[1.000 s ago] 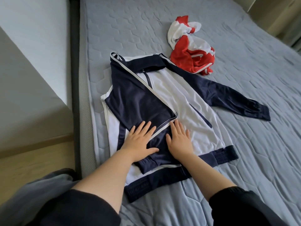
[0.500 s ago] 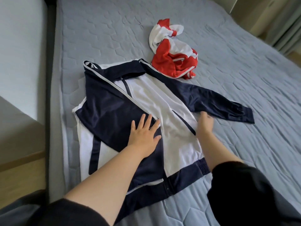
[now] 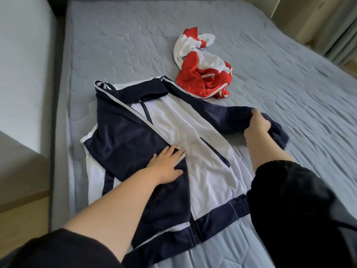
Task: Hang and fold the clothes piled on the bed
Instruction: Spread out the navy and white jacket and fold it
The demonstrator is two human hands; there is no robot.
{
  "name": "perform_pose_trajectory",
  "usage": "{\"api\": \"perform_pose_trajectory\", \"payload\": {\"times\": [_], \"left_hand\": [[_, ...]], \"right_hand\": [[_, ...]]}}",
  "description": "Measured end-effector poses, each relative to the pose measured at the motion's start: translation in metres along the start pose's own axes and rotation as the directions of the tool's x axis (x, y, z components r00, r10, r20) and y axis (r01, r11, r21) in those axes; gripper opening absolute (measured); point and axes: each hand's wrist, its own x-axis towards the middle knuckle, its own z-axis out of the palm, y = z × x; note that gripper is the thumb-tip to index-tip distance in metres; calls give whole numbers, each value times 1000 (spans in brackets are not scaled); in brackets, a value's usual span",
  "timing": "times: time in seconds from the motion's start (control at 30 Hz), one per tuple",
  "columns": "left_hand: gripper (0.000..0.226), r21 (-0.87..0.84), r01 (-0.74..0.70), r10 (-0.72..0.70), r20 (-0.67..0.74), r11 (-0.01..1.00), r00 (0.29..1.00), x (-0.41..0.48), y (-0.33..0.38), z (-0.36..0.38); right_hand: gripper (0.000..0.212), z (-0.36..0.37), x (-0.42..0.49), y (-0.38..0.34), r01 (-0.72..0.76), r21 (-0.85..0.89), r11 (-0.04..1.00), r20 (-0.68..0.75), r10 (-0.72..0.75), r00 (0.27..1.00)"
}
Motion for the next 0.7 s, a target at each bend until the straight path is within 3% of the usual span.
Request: {"api": "perform_pose_trajectory", "payload": {"times": [0.07,0.1,0.13,0.17,0.2,0.23,0.27,0.3,0.33,0.37,0.4,0.47,0.53,0.6,0.63,0.7], "left_hand": [[75,-338,-31,-6,-108,941,994,-10,-5,-8],[72,-503,-45,-40,-156,863,987,-15,-7,-11],[67,-633,-49,-95,-191,772,977,-21,-9,-15],[61,-736,-37,-164,-199,676,966,-28,-11,-18],[55,-836,-32,-231,-187,548,955,-34,-13,-21],[48,-933,-44,-287,-154,356,946,-40,-17,-23],[43,-992,-65,-318,-96,107,943,-45,-23,-25],[42,-983,-92,-311,-39,-158,950,-51,-30,-26],[45,-920,-116,-291,-3,-373,957,-59,-38,-27],[50,-849,-127,-277,23,-512,960,-66,-47,-26],[53,-804,-119,-269,52,-583,962,-72,-56,-23],[58,-819,-29,-223,121,-573,967,-81,-67,-18],[60,-874,72,-207,194,-481,959,-86,-67,-17],[43,-948,158,-255,231,-275,939,-88,-60,-19],[29,-980,173,-293,195,-98,936,-88,-56,-19],[8,-960,155,-351,66,233,934,-86,-51,-16]], "right_hand": [[19,20,-24,-28,176,-58,983,19,-175,984],[13,29,-41,-31,320,-73,945,64,-315,947],[15,35,-62,-28,503,-130,854,122,-490,863],[19,39,-82,-18,736,-213,643,194,-710,677],[21,37,-105,-6,898,-228,375,289,-855,431],[22,34,-121,10,981,-170,97,383,-910,156],[18,28,-134,27,993,-75,-92,492,-869,-43],[12,21,-142,44,983,21,-180,594,-789,-157],[13,11,-147,62,976,66,-210,688,-699,-197],[15,2,-148,82,976,61,-210,769,-613,-179],[15,-8,-147,99,980,23,-199,835,-536,-129],[18,-24,-146,123,988,-122,-94,887,-456,66],[28,-32,-148,136,944,-278,178,832,-447,329],[29,-28,-152,133,761,-380,526,644,-440,626],[26,-23,-154,128,615,-387,687,538,-373,756],[29,-10,-154,115,302,-369,879,434,-124,892]]}}
